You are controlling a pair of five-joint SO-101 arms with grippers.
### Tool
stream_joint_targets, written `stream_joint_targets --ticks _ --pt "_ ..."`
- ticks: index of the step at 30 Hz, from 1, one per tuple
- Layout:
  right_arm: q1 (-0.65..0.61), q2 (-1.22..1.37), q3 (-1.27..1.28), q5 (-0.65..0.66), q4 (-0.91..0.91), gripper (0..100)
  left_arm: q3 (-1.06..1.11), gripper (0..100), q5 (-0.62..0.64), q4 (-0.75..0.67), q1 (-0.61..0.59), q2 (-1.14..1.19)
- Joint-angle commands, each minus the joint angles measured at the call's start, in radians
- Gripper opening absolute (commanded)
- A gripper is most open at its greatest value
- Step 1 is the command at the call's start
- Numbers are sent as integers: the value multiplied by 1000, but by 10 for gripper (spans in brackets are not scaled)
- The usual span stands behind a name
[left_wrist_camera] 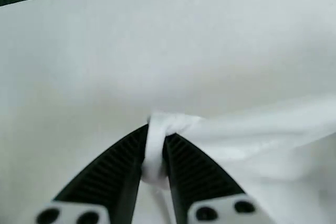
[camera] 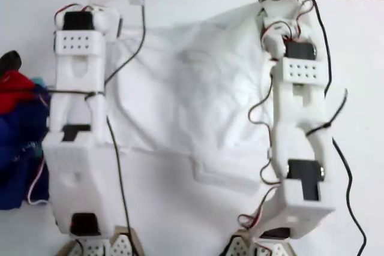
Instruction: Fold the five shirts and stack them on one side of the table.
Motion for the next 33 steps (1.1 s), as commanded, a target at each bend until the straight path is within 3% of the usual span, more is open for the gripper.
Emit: stream_joint_targets --ticks 1,8,16,23,29,33 --pt "-4 68 -5 -2 -76 20 -128 26 -12 -2 6 78" --pt "-8 269 -5 -2 -179 20 -295 26 -11 -3 3 333" --pt "-5 348 -5 -6 -176 20 -499 26 -9 58 6 514" --pt "-5 283 -2 -8 -143 20 -679 26 -12 212 8 525" --pt "-10 185 2 -9 12 20 -773 26 -21 405 8 528" --pt "-4 117 2 -9 180 20 -796 26 -120 555 21 526"
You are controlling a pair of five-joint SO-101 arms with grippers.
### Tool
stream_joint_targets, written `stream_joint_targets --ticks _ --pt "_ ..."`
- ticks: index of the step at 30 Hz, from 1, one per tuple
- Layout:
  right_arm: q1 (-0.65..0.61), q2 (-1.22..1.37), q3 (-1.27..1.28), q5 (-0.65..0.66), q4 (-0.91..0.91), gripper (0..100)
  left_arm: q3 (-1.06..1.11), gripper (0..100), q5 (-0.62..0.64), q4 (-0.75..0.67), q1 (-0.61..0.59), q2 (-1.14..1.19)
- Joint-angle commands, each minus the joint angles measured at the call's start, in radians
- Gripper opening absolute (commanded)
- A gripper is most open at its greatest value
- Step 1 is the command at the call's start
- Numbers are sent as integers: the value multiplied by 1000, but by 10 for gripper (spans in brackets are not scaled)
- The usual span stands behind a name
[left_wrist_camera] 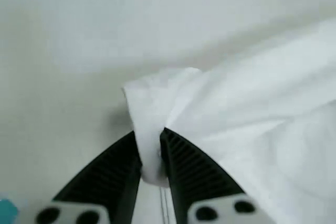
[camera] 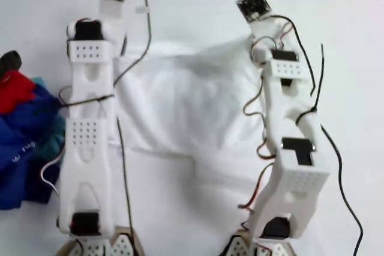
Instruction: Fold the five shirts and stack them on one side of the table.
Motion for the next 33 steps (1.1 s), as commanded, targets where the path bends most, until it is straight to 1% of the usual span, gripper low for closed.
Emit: stream_joint_targets --ticks 1,5,8,10,15,19,25,29,33 --pt "-4 -140 -5 -11 165 20 -53 26 -68 124 21 -20" --pt "-8 -220 -3 -11 318 20 -51 26 -100 127 5 -49" --pt "-8 -265 -3 -11 395 20 61 25 -118 127 5 -140" --pt "-10 -286 -2 -8 455 20 205 25 -117 127 5 -232" --pt "-10 -351 -2 -9 570 20 645 27 -118 120 3 -505" --pt "-12 -414 29 -9 634 20 906 27 -124 63 -3 -707" --pt "-12 -576 241 -8 633 20 1283 27 -146 -58 -3 -965" --pt "-10 -753 414 -3 631 20 1538 27 -161 -155 -5 -1112" --pt "-5 -940 594 -2 631 20 1742 27 -163 -235 -2 -1243"
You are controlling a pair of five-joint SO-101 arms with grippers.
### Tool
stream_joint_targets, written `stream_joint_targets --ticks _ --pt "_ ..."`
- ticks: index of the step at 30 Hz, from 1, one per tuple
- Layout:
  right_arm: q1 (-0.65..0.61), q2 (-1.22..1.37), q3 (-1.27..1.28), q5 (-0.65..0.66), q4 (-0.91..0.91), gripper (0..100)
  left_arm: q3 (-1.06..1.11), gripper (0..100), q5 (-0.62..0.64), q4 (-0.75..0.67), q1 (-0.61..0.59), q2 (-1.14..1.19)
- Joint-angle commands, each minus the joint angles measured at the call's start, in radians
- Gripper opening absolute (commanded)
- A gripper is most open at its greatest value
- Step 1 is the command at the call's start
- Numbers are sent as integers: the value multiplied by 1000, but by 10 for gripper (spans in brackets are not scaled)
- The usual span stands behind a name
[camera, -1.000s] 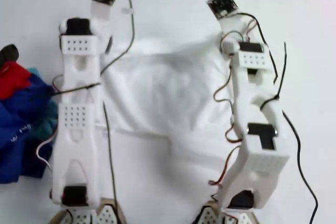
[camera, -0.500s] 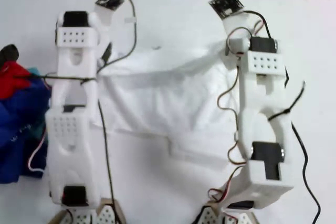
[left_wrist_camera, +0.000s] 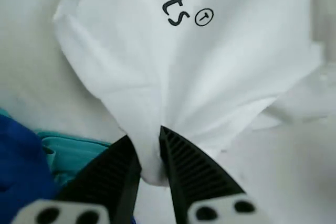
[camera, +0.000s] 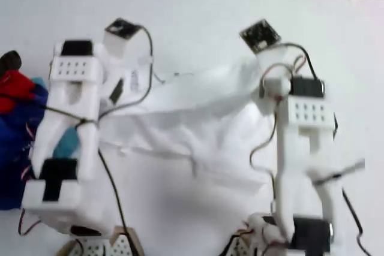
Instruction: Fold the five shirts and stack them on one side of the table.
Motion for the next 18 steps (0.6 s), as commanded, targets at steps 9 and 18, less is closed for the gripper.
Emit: stream_joint_targets --ticks 9,18 --pt "-4 -512 413 0 7 20 407 27 -55 -143 -12 -311" --pt "-5 -638 598 0 8 20 559 27 -55 -232 -12 -328"
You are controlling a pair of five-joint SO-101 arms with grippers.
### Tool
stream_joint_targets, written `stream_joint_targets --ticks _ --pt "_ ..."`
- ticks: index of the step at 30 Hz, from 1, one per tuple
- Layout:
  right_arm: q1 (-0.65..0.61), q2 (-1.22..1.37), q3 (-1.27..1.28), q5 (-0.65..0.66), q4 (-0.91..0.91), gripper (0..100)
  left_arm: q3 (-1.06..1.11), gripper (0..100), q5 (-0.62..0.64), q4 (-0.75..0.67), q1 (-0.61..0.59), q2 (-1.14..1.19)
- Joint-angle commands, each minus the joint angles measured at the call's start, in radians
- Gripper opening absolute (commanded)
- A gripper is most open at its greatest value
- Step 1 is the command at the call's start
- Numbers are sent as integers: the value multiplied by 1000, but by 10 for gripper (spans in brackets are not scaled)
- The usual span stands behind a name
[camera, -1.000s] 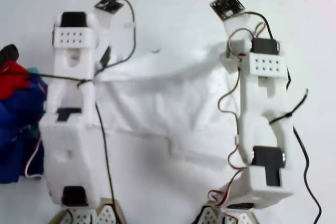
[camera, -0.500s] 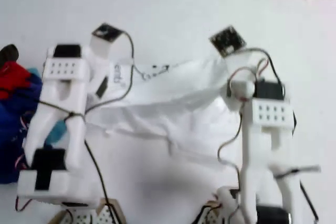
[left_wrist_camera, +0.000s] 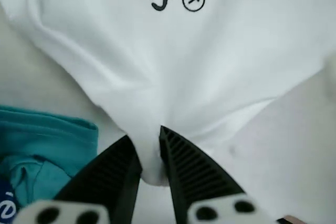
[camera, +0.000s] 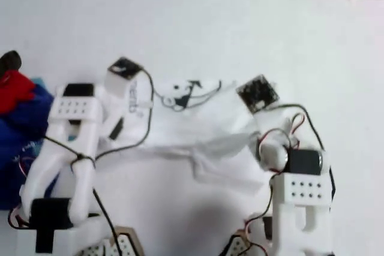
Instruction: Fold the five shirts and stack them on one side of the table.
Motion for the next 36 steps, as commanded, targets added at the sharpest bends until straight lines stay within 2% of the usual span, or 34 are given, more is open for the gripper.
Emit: stream_joint_targets --ticks 1,8,13,19,23,28,33,36 --pt "-4 -45 41 2 8 20 30 27 -9 -41 -11 -38" --pt "-2 -105 163 91 7 20 104 27 -9 -176 -11 -38" --pt "-1 -171 196 89 13 20 113 27 -8 -252 -44 -37" --pt "-31 -259 49 81 122 20 120 26 -8 -255 -63 -31" --pt "-73 -254 41 81 219 20 111 27 -8 -275 -54 49" --pt "-81 -255 107 91 206 20 102 27 -6 -328 -54 192" --pt "-81 -254 173 92 185 26 38 28 0 -296 -58 239" --pt "-77 -254 178 92 194 118 -12 56 0 -233 -58 239"
